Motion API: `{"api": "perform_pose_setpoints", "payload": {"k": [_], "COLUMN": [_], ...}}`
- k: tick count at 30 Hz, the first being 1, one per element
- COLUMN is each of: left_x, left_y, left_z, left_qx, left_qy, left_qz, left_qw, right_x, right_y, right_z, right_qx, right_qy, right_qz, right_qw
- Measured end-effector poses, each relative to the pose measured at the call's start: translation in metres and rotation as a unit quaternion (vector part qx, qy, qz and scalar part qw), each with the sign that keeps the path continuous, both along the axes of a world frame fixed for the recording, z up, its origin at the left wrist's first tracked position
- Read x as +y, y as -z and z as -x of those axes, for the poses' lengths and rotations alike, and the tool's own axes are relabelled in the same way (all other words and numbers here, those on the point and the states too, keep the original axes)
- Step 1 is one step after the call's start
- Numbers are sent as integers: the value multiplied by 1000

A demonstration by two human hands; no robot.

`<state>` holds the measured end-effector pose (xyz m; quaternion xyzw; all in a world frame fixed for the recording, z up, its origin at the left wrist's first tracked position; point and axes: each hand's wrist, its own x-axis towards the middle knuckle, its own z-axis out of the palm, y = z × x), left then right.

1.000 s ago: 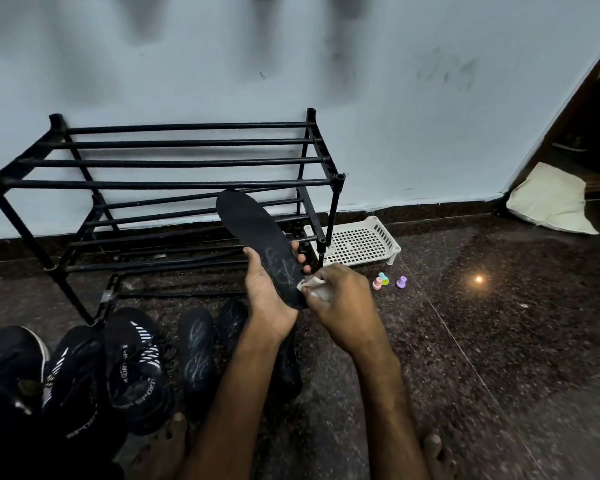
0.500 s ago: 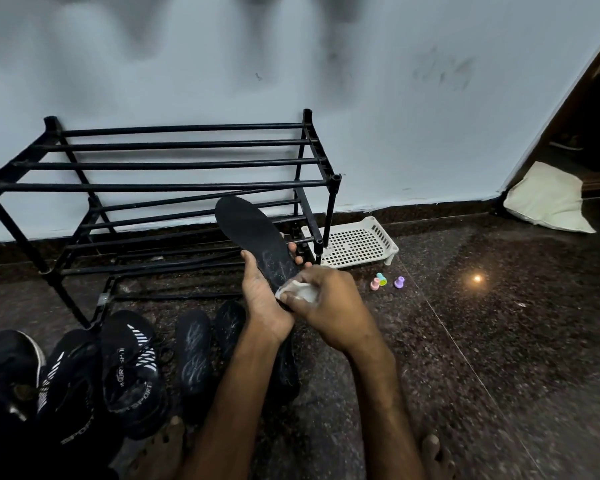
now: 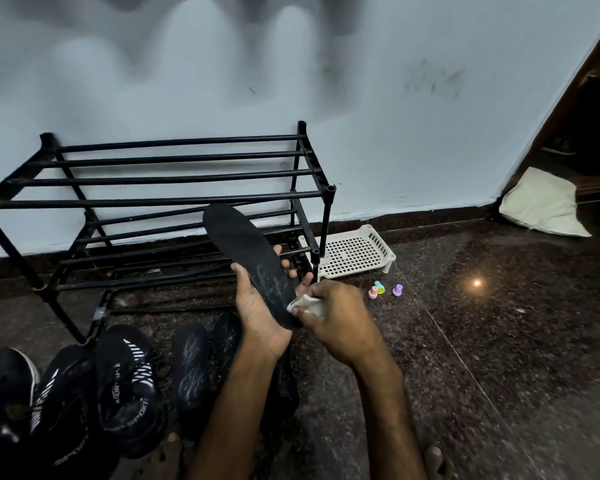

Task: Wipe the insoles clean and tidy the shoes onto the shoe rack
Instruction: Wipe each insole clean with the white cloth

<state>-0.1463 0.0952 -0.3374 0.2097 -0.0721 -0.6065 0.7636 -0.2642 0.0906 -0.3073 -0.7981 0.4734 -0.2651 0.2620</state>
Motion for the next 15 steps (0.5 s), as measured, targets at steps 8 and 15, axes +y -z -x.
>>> {"api": "perform_pose_setpoints", "payload": {"k": [8, 15], "left_x": [1, 1], "left_y": [-1, -2], "left_z": [4, 7], "left_qx": [1, 0], "left_qy": [-9, -5], "left_qz": [9, 5], "left_qw": [1000, 1000], "right_x": [-1, -5], "right_y": [-2, 1], "right_z": [-7, -6], "right_qx": [-10, -18], "right_qy": [-1, 35], "right_qz": [0, 19], "right_qw": [1000, 999]}}
